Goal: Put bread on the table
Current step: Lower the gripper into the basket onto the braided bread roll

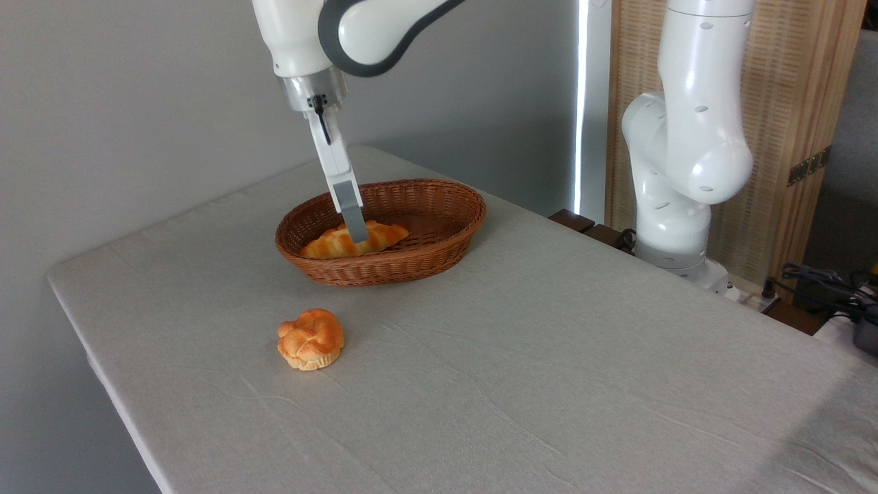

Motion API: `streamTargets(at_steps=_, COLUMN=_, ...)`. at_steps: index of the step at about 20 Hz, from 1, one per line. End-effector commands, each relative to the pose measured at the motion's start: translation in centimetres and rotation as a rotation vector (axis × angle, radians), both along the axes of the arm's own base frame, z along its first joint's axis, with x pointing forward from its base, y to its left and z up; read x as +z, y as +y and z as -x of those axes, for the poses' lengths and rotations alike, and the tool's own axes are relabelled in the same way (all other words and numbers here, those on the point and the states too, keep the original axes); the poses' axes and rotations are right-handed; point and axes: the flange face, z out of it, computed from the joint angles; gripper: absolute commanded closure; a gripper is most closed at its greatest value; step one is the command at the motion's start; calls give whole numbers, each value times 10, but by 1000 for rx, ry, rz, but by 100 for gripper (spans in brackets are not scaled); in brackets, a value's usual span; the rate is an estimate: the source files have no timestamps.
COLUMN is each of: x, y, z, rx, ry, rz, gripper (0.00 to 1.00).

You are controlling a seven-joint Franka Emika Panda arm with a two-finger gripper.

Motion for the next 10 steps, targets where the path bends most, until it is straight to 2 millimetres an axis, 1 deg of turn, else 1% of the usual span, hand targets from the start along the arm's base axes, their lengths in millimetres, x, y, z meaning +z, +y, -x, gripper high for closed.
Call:
streamTargets(at_steps=1, x=-16, y=6, z=8, rx=-10, ry=-9, rz=14, gripper=0)
streamTargets(at_steps=3, x=-28, y=-1, z=15, rx=-27, ry=-1, rz=8, gripper=0)
streamTargets(at_steps=7, x=-42, y=1, z=21, rx=-29, ry=22, rz=-6, gripper=0)
streamTargets(at_steps=9, x=-52, y=-7, z=28, rx=-51, ry=26, rz=-13, gripper=0)
streamTargets(at_steps=10, x=-58, y=-8, z=29, rx=-51, ry=12, rz=-6, gripper=0)
